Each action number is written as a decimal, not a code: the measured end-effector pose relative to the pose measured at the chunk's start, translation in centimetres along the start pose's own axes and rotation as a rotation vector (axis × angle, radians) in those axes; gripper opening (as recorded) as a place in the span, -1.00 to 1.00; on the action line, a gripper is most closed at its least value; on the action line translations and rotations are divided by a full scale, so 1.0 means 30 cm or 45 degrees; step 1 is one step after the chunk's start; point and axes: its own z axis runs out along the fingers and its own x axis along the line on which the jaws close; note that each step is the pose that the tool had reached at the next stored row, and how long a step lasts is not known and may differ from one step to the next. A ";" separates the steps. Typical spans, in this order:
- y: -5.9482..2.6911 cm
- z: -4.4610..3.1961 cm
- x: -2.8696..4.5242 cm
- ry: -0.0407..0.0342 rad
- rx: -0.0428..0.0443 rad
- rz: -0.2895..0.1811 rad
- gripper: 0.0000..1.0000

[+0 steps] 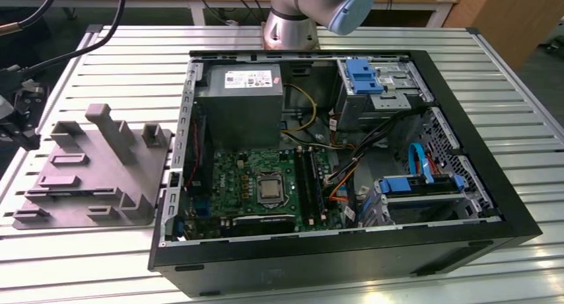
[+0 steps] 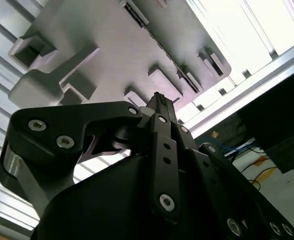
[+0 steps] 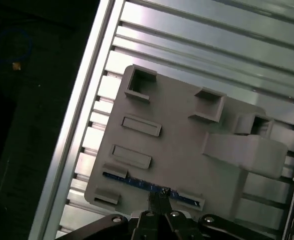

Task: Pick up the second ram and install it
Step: 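Pick up the second ram and move it above second insertion slot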

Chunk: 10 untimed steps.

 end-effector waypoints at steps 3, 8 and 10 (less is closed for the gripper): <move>0.000 0.001 0.000 0.0030 -0.001 -0.069 -0.80; 0.000 0.003 0.000 0.0080 -0.003 -0.185 -0.80; 0.000 0.004 0.000 0.0101 -0.003 -0.231 -0.80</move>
